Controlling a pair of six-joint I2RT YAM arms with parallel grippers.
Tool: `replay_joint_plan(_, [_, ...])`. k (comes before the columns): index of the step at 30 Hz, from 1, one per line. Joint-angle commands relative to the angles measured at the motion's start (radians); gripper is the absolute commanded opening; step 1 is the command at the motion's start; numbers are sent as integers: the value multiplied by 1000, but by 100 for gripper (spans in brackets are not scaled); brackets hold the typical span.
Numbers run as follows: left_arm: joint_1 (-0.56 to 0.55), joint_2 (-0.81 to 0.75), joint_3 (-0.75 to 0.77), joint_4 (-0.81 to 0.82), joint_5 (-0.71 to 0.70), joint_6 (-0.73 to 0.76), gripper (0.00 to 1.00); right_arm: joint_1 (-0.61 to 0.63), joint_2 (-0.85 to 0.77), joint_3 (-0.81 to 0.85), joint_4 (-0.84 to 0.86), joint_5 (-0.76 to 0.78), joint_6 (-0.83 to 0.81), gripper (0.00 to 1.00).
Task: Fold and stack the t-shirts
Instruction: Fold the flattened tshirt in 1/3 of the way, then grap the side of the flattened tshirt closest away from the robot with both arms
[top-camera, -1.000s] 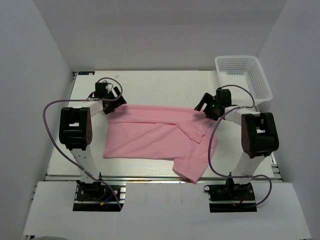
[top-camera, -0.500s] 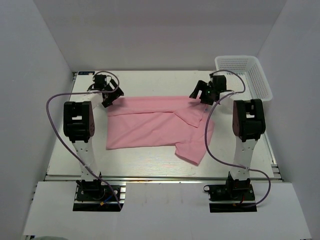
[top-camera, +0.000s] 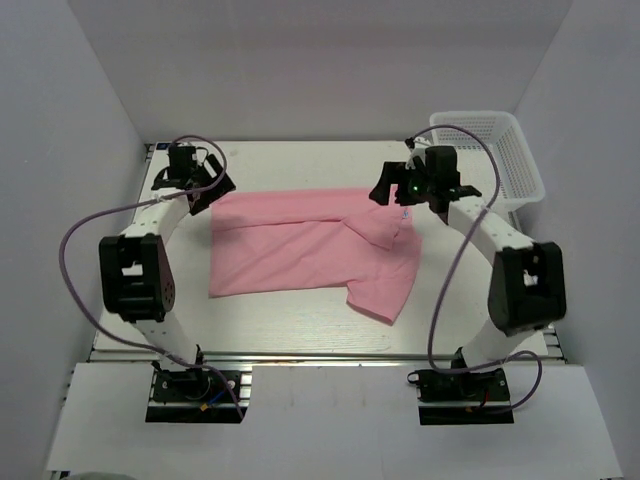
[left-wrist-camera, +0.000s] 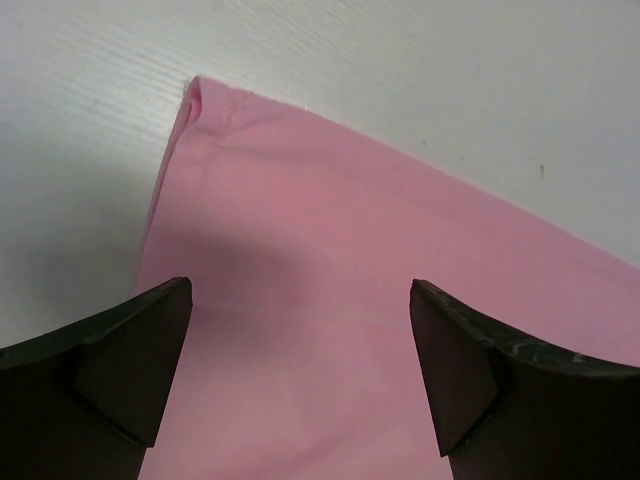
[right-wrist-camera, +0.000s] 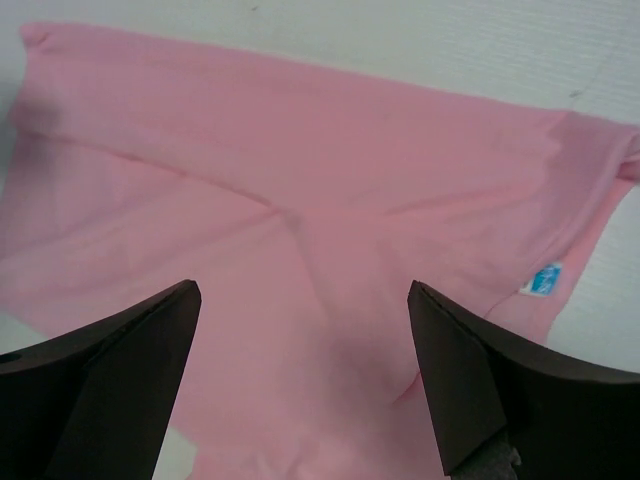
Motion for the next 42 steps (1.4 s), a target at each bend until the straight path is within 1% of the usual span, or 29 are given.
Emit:
replay_joint_plan(1, [-12, -249, -128, -75, -53, 11, 100, 77, -163, -224, -31, 50, -32, 90])
replay_joint_plan(2, [-12, -294, -173, -88, -65, -6, 100, 97, -254, -256, -42, 70, -18, 90])
replay_joint_plan(3, [-12, -337, -267, -118, -98, -54, 100, 109, -279, -283, -58, 81, 13, 90])
replay_joint_plan(4, [-12, -421, -313, -129, -108, -71, 100, 117, -304, -331, -77, 96, 39, 90])
replay_joint_plan(5, [-12, -459, -358, -129, -108, -72, 100, 143, -353, -387, -104, 119, 60, 90])
replay_joint_plan(6, [-12, -495, -439, -141, -108, -81, 100, 149, -406, -446, -129, 128, 91, 90])
replay_joint_plan(9, [-12, -605, -574, -212, -133, -96, 100, 163, -561, -581, -175, 135, 159, 90])
replay_joint_plan(10, [-12, -631, -612, -212, -145, -105, 100, 164, -585, -600, -201, 139, 170, 90])
replay_joint_plan(11, [-12, -654, -689, -212, -134, -105, 100, 166, -605, -647, -218, 142, 174, 90])
replay_joint_plan(12, [3, -703, -724, -185, -120, -116, 100, 164, -667, -659, -258, 145, 180, 90])
replay_joint_plan(14, [3, -743, -815, -155, -94, -116, 100, 163, -704, -684, -282, 161, 183, 90])
replay_joint_plan(15, [3, -760, -836, -143, -94, -116, 98, 161, -744, -698, -307, 165, 182, 90])
replay_joint_plan(17, [3, -782, -879, -134, -94, -125, 91, 161, -770, -713, -310, 156, 186, 90])
replay_joint_plan(18, [3, -782, -880, -134, -94, -125, 91, 163, -775, -731, -309, 153, 196, 90])
replay_joint_plan(19, [3, -782, -889, -143, -111, -125, 87, 160, -781, -745, -301, 127, 199, 90])
replay_joint_plan(21, [3, -782, -899, -143, -146, -136, 84, 160, -783, -759, -295, 115, 216, 90])
replay_joint_plan(22, [3, -782, -909, -143, -157, -136, 80, 160, -780, -776, -283, 93, 216, 90])
replay_joint_plan(25, [3, -751, -909, -106, -157, -145, 73, 157, -772, -796, -267, 72, 225, 90])
replay_joint_plan(26, [3, -741, -909, -95, -157, -145, 67, 163, -769, -798, -261, 70, 226, 90])
replay_joint_plan(28, [3, -709, -909, -95, -175, -157, 63, 160, -771, -804, -261, 70, 233, 90])
replay_joint_plan(32, [3, -675, -909, -83, -180, -158, 48, 161, -755, -825, -240, 66, 239, 90])
replay_joint_plan(33, [3, -675, -909, -72, -180, -158, 36, 164, -743, -827, -229, 49, 240, 90])
replay_joint_plan(35, [3, -665, -909, -59, -160, -158, 24, 161, -726, -834, -218, 38, 239, 86])
replay_joint_plan(36, [3, -665, -909, -58, -160, -158, 14, 164, -693, -836, -215, 12, 242, 84])
replay_joint_plan(37, [3, -665, -909, -58, -160, -148, 9, 164, -683, -833, -218, 1, 239, 81])
replay_joint_plan(39, [3, -665, -909, -58, -160, -148, 3, 167, -668, -836, -239, -17, 245, 77])
replay_joint_plan(41, [3, -674, -909, -58, -160, -148, 0, 169, -680, -845, -259, -10, 248, 77])
replay_joint_plan(42, [3, -675, -909, -58, -160, -148, 0, 170, -695, -851, -279, 1, 246, 75])
